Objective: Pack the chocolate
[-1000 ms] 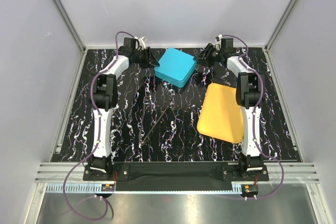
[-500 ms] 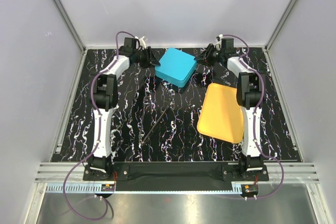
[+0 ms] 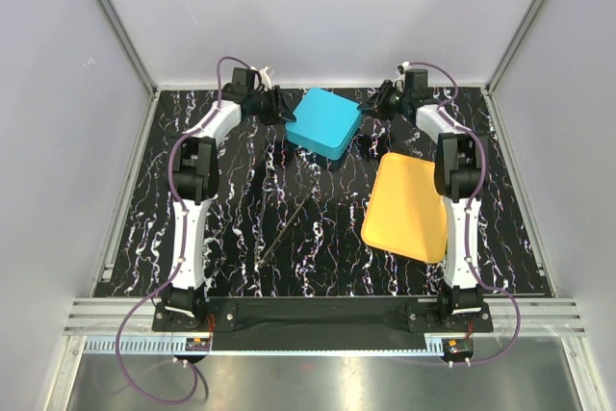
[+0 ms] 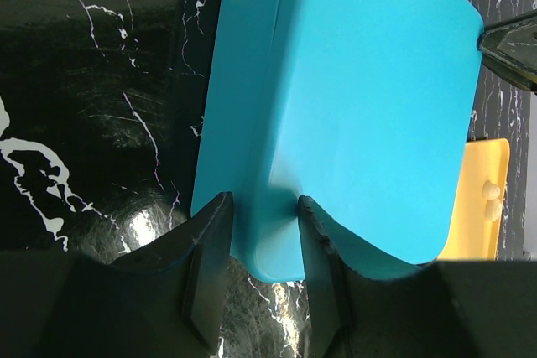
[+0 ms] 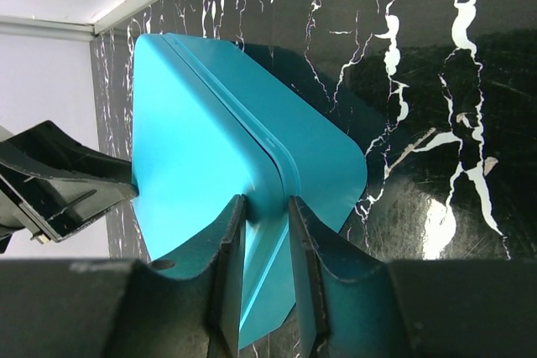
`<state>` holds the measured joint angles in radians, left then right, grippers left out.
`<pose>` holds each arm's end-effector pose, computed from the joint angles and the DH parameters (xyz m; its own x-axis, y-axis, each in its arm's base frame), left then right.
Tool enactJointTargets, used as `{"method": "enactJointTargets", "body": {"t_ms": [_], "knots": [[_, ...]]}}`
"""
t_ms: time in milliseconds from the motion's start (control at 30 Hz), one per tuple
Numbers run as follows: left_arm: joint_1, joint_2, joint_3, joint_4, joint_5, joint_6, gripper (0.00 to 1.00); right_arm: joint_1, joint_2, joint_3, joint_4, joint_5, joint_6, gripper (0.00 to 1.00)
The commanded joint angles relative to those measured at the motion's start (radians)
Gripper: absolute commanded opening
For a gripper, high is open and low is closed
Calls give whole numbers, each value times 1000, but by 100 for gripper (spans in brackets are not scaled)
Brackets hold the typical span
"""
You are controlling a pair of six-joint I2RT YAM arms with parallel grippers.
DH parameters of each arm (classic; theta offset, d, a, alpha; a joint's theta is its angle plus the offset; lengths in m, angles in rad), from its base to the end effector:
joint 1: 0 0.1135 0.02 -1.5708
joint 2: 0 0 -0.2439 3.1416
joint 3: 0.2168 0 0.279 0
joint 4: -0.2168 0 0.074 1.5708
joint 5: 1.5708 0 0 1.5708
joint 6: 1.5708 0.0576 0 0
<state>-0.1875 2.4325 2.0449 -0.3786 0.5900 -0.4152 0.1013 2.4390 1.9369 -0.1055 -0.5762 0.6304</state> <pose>0.5519 -0.1373 0.1404 -0.8447 -0.1809 -0.5037 0.2273 0.7308 -0.6437 0.5682 0.0893 0.1228 -0.7711 0.4185 -0.4799 -0.0932 0.6714 0.7352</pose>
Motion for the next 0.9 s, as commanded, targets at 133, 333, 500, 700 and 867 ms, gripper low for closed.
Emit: {"method": "enactJointTargets", "body": {"t_ms": [133, 333, 500, 700, 867], "knots": [[-23, -36, -15, 75, 62, -11, 45, 84, -17, -216, 59, 101, 72, 33], [-26, -64, -26, 119, 97, -25, 46, 84, -55, -242, 90, 131, 88, 34], [-23, -87, -19, 98, 45, -8, 54, 84, -84, -228, 84, 151, 84, 37], [-23, -96, 24, 50, -13, 13, 56, 81, -90, -217, 66, 171, 77, 38], [-24, -127, 20, -14, -99, 70, 60, 81, -104, -219, 66, 194, 66, 37]]}}
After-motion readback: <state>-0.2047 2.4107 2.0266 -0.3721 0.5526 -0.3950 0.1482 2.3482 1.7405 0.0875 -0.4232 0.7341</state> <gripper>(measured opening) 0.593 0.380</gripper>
